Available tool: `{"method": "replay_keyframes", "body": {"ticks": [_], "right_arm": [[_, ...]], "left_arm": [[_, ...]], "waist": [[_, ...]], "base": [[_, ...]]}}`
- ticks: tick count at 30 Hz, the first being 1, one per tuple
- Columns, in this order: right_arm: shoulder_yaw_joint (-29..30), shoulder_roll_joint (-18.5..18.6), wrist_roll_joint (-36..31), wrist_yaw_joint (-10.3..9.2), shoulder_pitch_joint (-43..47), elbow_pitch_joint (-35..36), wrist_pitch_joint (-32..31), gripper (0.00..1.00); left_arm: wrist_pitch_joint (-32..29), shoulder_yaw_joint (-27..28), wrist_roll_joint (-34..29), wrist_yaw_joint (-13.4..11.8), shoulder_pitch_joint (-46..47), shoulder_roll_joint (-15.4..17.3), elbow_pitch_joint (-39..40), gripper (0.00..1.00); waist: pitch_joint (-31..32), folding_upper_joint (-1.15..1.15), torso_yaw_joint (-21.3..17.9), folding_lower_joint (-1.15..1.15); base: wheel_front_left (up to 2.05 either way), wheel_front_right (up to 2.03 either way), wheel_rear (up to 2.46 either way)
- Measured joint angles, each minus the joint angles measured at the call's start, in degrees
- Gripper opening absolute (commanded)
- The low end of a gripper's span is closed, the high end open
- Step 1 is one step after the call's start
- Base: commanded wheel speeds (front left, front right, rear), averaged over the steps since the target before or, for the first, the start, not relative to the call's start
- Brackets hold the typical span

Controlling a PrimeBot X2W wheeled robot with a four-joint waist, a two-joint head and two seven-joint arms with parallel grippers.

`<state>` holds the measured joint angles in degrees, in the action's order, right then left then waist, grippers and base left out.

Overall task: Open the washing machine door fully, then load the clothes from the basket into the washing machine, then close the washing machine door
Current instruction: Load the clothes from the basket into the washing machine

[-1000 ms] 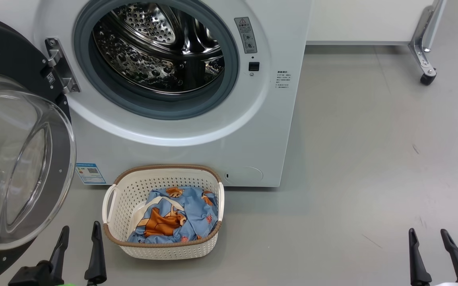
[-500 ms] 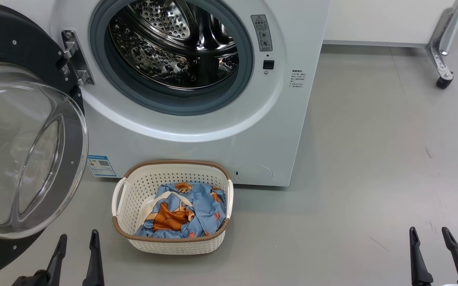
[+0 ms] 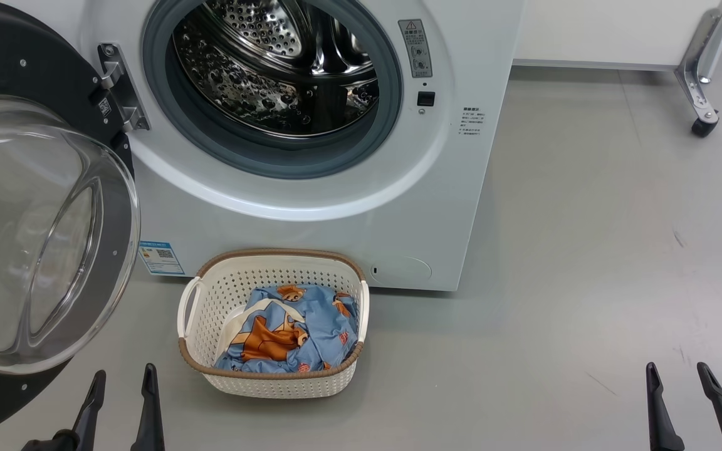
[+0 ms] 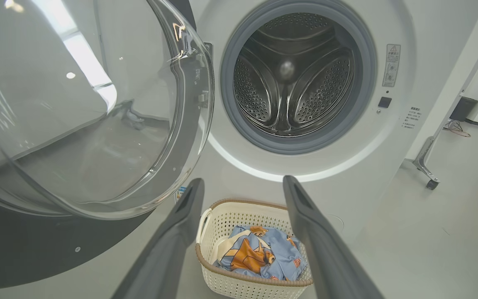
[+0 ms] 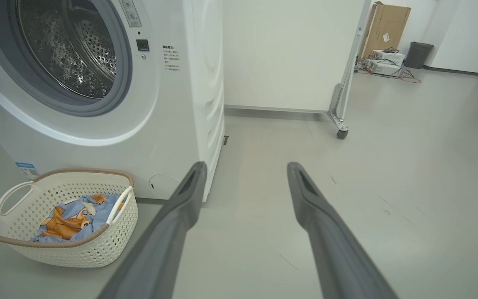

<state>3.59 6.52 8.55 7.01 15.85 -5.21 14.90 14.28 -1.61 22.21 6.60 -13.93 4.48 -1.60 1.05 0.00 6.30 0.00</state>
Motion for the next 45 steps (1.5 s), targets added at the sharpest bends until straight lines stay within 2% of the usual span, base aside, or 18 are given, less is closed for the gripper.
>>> {"method": "replay_keyframes", "body": {"ticks": [45], "right_arm": [[-1.88, 1.12, 1.2, 0.0, -0.03, 0.19, 0.0, 1.0]], "left_arm": [[0.0, 0.91, -1.76, 0.47, 0.75, -0.43, -2.98, 1.0]], "waist": [[0.37, 0.0, -0.92, 0.0]], "base": [[0.0, 0.0, 0.0]]}}
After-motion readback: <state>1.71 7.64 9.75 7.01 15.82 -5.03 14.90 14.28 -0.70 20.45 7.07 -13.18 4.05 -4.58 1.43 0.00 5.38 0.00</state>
